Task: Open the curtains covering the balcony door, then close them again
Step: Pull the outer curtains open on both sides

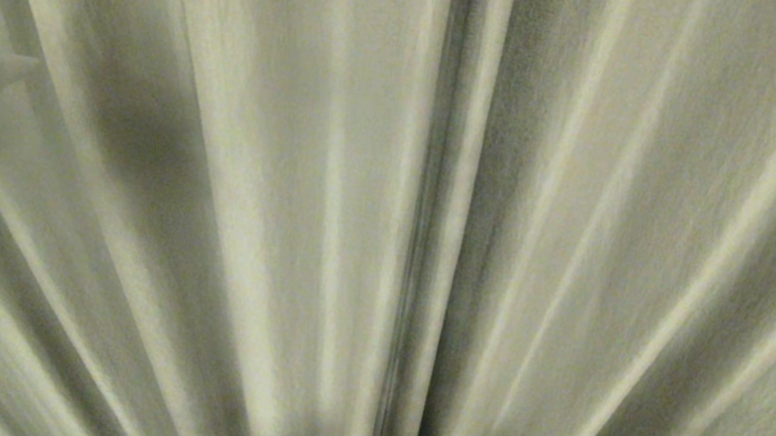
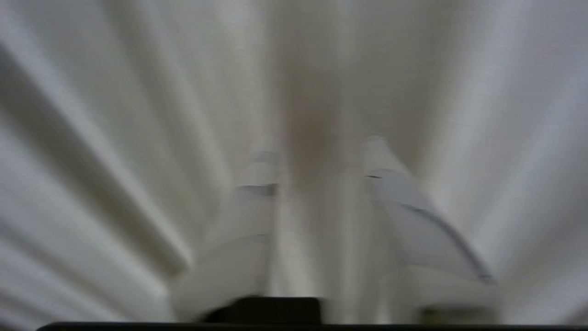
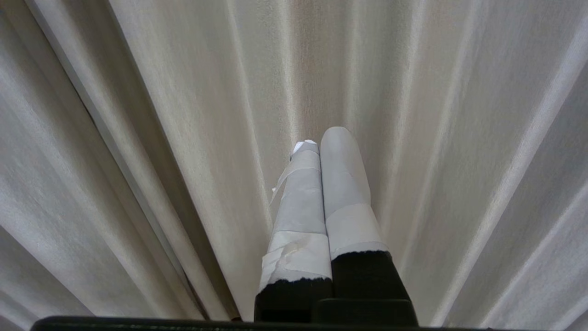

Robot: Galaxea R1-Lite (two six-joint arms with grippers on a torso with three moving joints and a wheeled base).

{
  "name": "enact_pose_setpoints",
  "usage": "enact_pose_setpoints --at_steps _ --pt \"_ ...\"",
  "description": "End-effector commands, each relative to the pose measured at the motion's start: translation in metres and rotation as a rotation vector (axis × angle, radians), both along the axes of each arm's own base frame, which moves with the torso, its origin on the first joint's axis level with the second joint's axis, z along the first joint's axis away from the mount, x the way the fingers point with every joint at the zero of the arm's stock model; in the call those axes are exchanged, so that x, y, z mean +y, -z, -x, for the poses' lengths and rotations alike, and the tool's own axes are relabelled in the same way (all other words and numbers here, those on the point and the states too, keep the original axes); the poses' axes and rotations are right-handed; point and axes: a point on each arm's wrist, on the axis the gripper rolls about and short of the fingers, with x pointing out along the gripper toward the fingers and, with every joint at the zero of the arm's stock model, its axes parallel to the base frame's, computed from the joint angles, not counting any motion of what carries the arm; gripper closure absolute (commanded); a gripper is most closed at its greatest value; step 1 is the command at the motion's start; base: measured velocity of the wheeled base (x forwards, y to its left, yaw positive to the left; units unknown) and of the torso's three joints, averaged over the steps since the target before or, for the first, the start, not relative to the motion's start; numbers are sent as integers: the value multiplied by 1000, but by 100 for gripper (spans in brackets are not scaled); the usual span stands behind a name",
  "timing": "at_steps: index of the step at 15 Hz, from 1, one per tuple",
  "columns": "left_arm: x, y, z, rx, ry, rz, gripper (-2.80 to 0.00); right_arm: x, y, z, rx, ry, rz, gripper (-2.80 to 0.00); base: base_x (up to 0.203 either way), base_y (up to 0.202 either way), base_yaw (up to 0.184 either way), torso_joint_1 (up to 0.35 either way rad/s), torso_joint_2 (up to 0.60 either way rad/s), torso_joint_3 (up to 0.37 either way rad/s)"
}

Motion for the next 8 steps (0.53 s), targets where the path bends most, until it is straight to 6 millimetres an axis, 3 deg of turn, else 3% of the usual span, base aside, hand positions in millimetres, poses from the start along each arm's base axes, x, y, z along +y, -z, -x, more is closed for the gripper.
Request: enact_pose_setpoints --at_steps 1,6,8 --pt "8 5 -20 46 -51 -7 -280 0 0 0 0 0 -1 0 0 0 0 0 0 0" --pt "37 8 -40 65 -188 -17 -280 0 0 0 0 0 -1 0 0 0 0 0 0 0" --pt "45 12 -60 30 -179 -2 -280 0 0 0 0 0 -1 0 0 0 0 0 0 0"
